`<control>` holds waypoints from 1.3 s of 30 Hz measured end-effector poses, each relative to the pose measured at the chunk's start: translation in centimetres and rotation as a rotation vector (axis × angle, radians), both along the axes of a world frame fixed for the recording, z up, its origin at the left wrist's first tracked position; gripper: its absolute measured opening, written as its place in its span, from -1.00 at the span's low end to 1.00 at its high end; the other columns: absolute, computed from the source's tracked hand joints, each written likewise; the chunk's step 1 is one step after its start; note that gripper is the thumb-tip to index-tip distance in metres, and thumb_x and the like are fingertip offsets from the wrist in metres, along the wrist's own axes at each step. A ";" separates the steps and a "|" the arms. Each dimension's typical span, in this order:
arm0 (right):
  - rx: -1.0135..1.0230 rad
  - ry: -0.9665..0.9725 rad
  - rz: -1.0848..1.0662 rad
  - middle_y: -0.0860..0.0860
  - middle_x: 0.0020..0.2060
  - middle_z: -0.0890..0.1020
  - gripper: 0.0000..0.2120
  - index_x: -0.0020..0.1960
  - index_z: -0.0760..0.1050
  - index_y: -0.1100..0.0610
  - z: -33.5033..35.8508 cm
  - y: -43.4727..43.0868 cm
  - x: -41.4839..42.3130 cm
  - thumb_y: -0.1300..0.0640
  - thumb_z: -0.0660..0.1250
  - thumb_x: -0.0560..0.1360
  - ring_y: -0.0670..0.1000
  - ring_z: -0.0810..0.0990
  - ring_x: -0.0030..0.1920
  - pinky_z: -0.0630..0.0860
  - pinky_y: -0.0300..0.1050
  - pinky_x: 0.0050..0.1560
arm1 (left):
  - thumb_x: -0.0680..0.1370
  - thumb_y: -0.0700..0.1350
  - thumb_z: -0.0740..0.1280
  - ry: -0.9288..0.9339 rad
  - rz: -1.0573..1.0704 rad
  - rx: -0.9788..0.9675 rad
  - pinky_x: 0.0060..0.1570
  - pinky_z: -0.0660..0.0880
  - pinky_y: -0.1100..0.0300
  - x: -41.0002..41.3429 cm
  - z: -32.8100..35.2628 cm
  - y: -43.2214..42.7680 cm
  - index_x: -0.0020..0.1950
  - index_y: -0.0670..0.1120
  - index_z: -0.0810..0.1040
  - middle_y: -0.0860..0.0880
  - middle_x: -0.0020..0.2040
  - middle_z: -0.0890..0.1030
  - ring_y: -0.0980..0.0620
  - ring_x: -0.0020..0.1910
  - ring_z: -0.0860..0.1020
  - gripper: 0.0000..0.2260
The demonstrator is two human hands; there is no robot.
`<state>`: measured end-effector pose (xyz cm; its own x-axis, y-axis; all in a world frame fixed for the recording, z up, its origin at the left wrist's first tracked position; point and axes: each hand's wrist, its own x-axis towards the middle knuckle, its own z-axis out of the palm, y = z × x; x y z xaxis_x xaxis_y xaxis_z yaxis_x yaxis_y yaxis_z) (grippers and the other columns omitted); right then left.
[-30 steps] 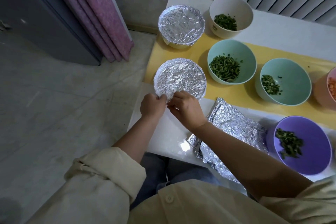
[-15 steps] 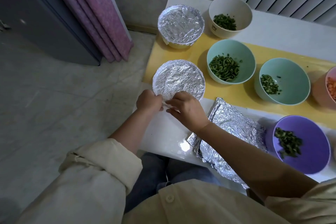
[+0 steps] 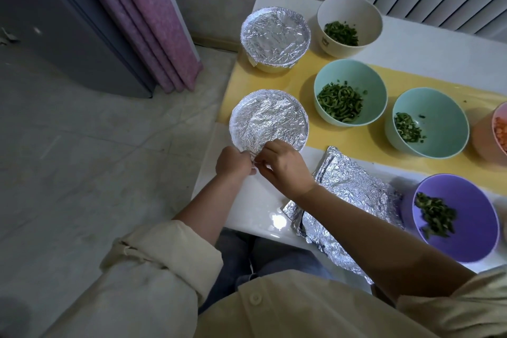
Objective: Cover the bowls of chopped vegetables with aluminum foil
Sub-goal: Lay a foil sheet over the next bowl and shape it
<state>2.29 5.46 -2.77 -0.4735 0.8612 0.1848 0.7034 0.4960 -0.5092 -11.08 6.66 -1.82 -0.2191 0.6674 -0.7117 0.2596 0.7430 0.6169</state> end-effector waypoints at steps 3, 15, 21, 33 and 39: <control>0.006 0.005 -0.016 0.09 -0.31 0.53 -0.81 -0.25 0.54 0.21 -0.1 0.0 0.1 0.15 0.24 0.46 0.16 0.50 -0.28 0.43 0.00 -0.29 | 0.57 -0.20 0.19 -0.021 -0.031 -0.042 -0.22 0.50 0.13 0.0 0.9 -0.2 -0.08 -0.19 0.52 -0.08 -0.34 0.60 -0.12 -0.35 0.63 -0.86; -0.009 0.048 0.049 0.07 -0.25 0.53 -0.83 -0.12 0.57 0.20 0.6 0.4 2.3 0.08 0.40 0.46 0.13 0.51 -0.23 0.44 -0.01 -0.21 | 0.59 -0.19 0.15 -0.018 -0.054 -0.029 -0.33 0.50 0.24 -1.1 0.5 0.6 -0.02 -0.26 0.55 -0.14 -0.36 0.66 -0.09 -0.38 0.65 -0.79; 0.147 -0.038 0.096 0.09 -0.31 0.51 -0.86 -0.27 0.52 0.20 0.0 0.4 1.9 0.20 0.34 0.46 0.14 0.48 -0.27 0.34 -0.06 -0.25 | 0.58 -0.21 0.16 -0.045 -0.061 -0.016 0.08 0.62 -0.07 -1.2 0.4 1.0 -0.11 -0.25 0.50 -0.11 -0.45 0.65 -0.18 -0.24 0.70 -0.82; 0.114 -0.031 0.124 0.10 -0.33 0.50 -0.80 -0.29 0.51 0.22 -0.3 0.8 0.7 0.19 0.22 0.46 0.15 0.49 -0.30 0.40 -0.03 -0.33 | 0.50 -0.24 0.25 -0.029 0.047 -0.007 -0.01 0.63 0.03 -0.4 0.8 0.1 -0.22 -0.23 0.61 -0.18 -0.32 0.70 -0.16 -0.25 0.70 -0.82; 0.102 -0.002 0.107 0.09 -0.31 0.52 -0.79 -0.27 0.54 0.21 -0.2 1.0 0.9 0.17 0.24 0.49 0.15 0.51 -0.28 0.45 -0.01 -0.32 | 0.54 -0.12 0.27 -0.021 -0.003 -0.079 -0.30 0.42 0.21 -0.6 1.1 0.2 -0.04 -0.24 0.63 -0.15 -0.24 0.71 -0.07 -0.31 0.67 -0.78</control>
<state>3.16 6.47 -2.99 -0.5620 0.7825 0.2680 0.6447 0.6174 -0.4508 -11.67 6.85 -0.72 -0.2012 0.6097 -0.7667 0.2494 0.7888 0.5618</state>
